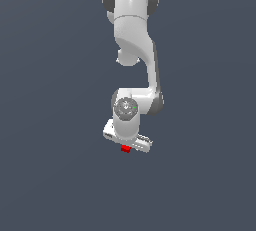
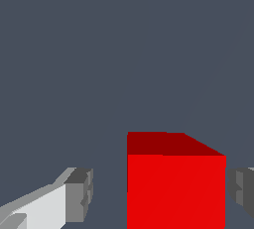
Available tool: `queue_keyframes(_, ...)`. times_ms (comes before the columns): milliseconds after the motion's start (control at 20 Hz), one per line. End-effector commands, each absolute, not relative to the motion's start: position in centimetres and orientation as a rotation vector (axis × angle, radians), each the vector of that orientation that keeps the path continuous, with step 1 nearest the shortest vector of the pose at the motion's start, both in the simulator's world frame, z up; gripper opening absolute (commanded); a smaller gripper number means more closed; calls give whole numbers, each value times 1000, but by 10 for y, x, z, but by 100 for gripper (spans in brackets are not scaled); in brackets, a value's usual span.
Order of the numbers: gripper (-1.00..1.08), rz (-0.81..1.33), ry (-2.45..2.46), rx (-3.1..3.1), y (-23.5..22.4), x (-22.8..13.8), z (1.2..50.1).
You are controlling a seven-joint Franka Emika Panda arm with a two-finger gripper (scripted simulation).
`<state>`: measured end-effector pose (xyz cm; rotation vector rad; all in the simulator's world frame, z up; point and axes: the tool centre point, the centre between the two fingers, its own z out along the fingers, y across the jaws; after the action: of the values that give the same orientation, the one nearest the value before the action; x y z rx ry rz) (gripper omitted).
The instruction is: Lift up the red cube by 0.2 meters.
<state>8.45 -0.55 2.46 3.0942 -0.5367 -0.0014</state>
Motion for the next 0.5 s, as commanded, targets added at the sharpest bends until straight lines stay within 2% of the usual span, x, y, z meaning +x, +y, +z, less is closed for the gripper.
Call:
queue_keyframes(0,100,0,-555,3092,-7,88,21)
queue_keyframes(250,100,0,-561,3091,-7,89,20)
queue_keyframes(300,-100,0,-561,3091,-7,89,20)
queue_keyframes(450,-100,0,-561,3091,-7,89,20)
